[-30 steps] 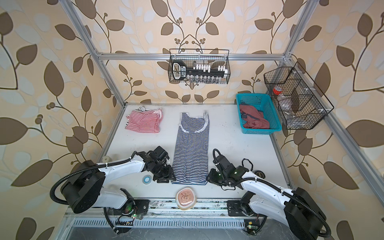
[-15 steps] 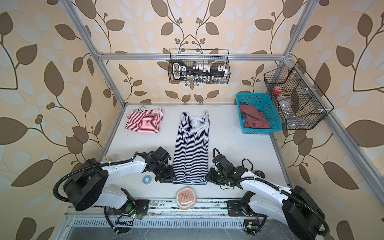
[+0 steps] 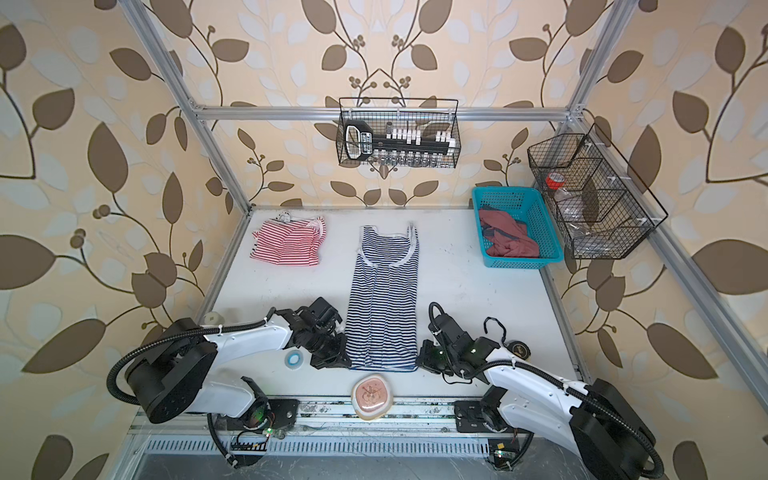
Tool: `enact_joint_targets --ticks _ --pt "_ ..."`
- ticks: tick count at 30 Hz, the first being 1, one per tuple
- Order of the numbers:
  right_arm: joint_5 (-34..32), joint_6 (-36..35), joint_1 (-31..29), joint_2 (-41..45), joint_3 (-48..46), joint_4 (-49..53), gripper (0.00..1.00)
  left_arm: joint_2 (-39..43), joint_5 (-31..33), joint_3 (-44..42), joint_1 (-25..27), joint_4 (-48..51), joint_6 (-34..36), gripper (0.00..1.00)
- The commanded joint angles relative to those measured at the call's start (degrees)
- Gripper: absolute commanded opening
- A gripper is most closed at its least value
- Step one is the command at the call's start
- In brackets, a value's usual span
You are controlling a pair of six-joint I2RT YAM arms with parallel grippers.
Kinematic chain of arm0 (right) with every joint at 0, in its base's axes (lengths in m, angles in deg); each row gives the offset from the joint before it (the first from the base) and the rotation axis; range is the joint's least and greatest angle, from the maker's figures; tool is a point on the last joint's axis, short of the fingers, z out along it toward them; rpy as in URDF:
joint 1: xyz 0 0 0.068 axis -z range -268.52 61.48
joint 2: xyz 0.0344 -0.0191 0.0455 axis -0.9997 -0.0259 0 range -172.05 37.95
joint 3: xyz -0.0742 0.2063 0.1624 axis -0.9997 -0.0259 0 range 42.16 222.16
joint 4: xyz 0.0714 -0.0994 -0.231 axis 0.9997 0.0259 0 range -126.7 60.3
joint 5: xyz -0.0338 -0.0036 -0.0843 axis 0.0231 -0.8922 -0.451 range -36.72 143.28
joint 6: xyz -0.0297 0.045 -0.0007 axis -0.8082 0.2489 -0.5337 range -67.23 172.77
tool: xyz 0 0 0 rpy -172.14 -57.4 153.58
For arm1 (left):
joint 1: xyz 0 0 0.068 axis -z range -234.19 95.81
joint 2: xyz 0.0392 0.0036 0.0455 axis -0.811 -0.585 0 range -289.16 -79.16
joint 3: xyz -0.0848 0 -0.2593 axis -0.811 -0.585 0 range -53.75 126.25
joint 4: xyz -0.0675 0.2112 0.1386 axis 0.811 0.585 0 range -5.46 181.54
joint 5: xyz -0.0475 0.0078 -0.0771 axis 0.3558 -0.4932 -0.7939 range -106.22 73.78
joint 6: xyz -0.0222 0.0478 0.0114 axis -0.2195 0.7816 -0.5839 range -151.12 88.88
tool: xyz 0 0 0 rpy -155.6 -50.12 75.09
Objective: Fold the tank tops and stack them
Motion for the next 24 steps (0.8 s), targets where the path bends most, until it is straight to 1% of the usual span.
enact_joint_targets --ticks 1,8,14,20,24 --pt "-1.43 1.05 -0.29 1.47 -0.71 3.47 0.0 2.0 3.57 -0.05 0.61 3.42 -0.62 0.01" --pt "-2.49 -1.64 -0.22 1.41 4.78 6.45 0.0 3.53 6.18 7.85 0.54 7.42 -0.01 0.0" --pt "-2.58 -3.9 0.39 0.12 9.33 7.5 0.0 5.26 6.95 11.99 0.55 10.08 0.04 0.0" --pt "-1.71 -8.31 4.04 -1.44 14.5 9.03 0.0 5.04 9.32 15.99 0.54 12.46 0.69 0.0" --pt "0.04 -12.33 7.1 -5.04 18.97 9.88 0.0 2.52 10.73 19.8 0.05 13.75 1.93 0.0"
